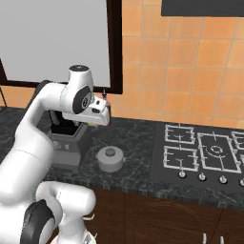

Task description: Close the lid blender by securely placing the lid on top.

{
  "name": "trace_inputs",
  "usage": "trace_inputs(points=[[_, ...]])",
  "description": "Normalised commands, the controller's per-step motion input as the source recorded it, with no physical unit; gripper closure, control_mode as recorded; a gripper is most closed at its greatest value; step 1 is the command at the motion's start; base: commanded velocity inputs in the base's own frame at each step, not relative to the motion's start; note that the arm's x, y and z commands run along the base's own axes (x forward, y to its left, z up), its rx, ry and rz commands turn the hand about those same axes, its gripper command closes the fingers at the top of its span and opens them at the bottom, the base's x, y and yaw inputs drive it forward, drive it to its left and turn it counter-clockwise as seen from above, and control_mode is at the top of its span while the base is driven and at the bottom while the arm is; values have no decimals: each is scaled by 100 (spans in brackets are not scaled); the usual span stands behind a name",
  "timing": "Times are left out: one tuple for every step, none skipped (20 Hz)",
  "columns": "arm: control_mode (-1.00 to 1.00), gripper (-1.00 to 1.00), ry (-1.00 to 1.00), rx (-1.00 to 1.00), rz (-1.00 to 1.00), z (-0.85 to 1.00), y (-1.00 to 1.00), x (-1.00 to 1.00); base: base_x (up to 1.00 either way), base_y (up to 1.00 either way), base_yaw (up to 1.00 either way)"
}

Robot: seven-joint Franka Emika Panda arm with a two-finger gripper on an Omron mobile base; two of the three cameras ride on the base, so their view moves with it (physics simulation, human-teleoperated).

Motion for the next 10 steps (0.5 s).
trace_inputs(points=[[-100,-100,27,13,-15,-66,-68,-14,0,0,0],[-100,-100,24,11,-14,-63,-69,-12,0,0,0],[-100,-100,23,8,-13,-56,-66,0,0,0,0],[-100,-100,24,11,-9,-52,-71,0,0,0,0],[-100,-100,22,9,-7,-47,-64,0,0,0,0],[-100,-100,20,10,-2,-40,-54,14,0,0,0],[-100,-100,17,4,0,-41,-38,21,0,0,0],[-100,-100,11,0,0,-37,-16,26,0,0,0],[-100,-100,9,0,0,-37,-1,30,0,0,0],[-100,-100,9,0,0,-33,0,27,0,0,0]])
